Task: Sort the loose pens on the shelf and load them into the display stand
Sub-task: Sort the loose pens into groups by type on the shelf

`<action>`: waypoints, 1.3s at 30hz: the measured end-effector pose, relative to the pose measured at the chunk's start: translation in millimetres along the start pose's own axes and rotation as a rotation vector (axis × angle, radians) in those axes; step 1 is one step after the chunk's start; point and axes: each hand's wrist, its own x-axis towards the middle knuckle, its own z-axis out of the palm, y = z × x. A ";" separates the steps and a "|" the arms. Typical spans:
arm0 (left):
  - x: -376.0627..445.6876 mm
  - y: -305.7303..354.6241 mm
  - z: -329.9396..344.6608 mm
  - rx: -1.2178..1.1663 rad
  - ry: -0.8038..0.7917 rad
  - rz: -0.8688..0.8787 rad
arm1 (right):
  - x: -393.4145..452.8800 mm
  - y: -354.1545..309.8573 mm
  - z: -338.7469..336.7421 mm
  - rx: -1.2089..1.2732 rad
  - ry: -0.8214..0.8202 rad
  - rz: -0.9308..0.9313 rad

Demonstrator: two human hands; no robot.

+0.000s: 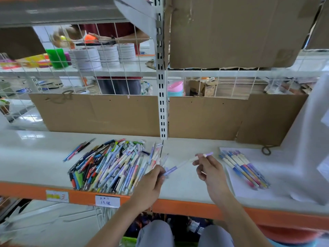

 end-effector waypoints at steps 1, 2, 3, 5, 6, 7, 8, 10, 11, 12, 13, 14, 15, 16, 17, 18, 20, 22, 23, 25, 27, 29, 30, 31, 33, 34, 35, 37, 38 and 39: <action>0.5 2.0 0.7 -0.014 -0.009 0.006 | -0.3 -0.3 -1.8 0.002 0.000 -0.004; 0.8 3.5 1.5 -0.020 -0.016 0.011 | -0.4 -0.5 -3.2 0.006 0.000 -0.008; 1.1 4.3 2.3 -0.020 -0.021 0.013 | -0.5 -0.8 -4.6 0.012 0.003 -0.010; 0.2 4.6 3.5 -0.019 -0.033 0.009 | -0.3 -0.8 -7.0 0.029 0.003 -0.011; -0.9 4.1 3.9 -0.021 -0.036 0.007 | 0.0 -0.9 -7.8 0.032 -0.006 -0.010; -2.2 3.5 3.9 -0.026 -0.036 0.005 | 0.1 -1.1 -8.6 0.032 -0.020 -0.006; -3.5 3.1 3.3 -0.034 -0.036 0.003 | 0.5 -1.2 -9.5 0.034 -0.035 -0.001; -5.5 3.9 1.0 -0.059 -0.042 -0.004 | 0.8 -1.8 -10.8 0.042 -0.062 0.012; -6.4 4.3 -0.2 -0.068 -0.046 -0.007 | 0.5 -2.4 -11.1 0.042 -0.071 0.015; -7.1 4.7 -1.2 -0.073 -0.048 -0.009 | 0.2 -2.9 -10.8 0.034 -0.078 0.016; -7.9 4.6 -1.8 -0.076 -0.051 -0.010 | -0.3 -3.5 -10.4 0.021 -0.084 0.013; -8.8 4.9 -2.3 -0.076 -0.053 -0.013 | -0.8 -3.8 -10.2 0.003 -0.089 0.005; -9.6 4.9 -2.5 -0.077 -0.057 -0.016 | -1.1 -4.1 -10.1 -0.019 -0.093 -0.009; -10.4 5.1 -2.6 -0.077 -0.059 -0.018 | -1.2 -4.2 -9.9 -0.048 -0.094 -0.029; -11.0 5.2 -2.6 -0.077 -0.062 -0.021 | -1.6 -4.2 -10.1 -0.083 -0.089 -0.050; -11.1 6.0 -2.8 -0.076 -0.064 -0.022 | -1.8 -4.2 -10.2 -0.116 -0.084 -0.071; -11.0 7.5 -2.8 -0.080 -0.064 -0.025 | -2.6 -4.6 -10.2 -0.148 -0.088 -0.093; -11.0 9.1 -3.0 -0.092 -0.060 -0.032 | -3.0 -5.7 -10.6 -0.136 -0.107 -0.076; -11.2 9.2 -3.0 -0.103 -0.059 -0.039 | -2.8 -6.3 -11.6 -0.121 -0.119 -0.052; -11.3 8.8 -3.5 -0.122 -0.053 -0.051 | -1.6 -7.9 -14.1 -0.108 -0.141 0.018; -11.0 10.0 -5.1 -0.139 -0.051 -0.057 | -1.3 -8.4 -15.5 -0.162 -0.153 0.077; -10.1 13.0 -5.9 -0.152 -0.056 -0.048 | -2.3 -7.6 -15.3 -0.206 -0.156 0.110; -9.6 15.8 -6.4 -0.163 -0.062 -0.050 | -3.4 -7.5 -15.1 -0.207 -0.160 0.116; -8.9 17.1 -6.1 -0.165 -0.073 -0.057 | -4.5 -7.6 -15.1 -0.200 -0.169 0.116; -7.6 19.1 -7.1 -0.178 -0.124 -0.081 | -7.8 -9.6 -15.0 -0.166 -0.209 0.097; -6.7 20.5 -8.0 -0.205 -0.159 -0.096 | -9.5 -11.0 -14.3 -0.149 -0.235 0.077; -5.7 23.3 -9.5 -0.254 -0.191 -0.116 | -11.3 -12.6 -13.0 -0.144 -0.255 0.048; -2.1 34.7 -12.4 -0.396 -0.237 -0.160 | -16.0 -15.0 -6.6 -0.164 -0.253 -0.034; 1.3 41.9 -12.9 -0.456 -0.243 -0.178 | -18.4 -15.1 -1.9 -0.164 -0.223 -0.078; 5.2 49.4 -13.3 -0.496 -0.242 -0.191 | -20.5 -15.0 3.4 -0.146 -0.180 -0.114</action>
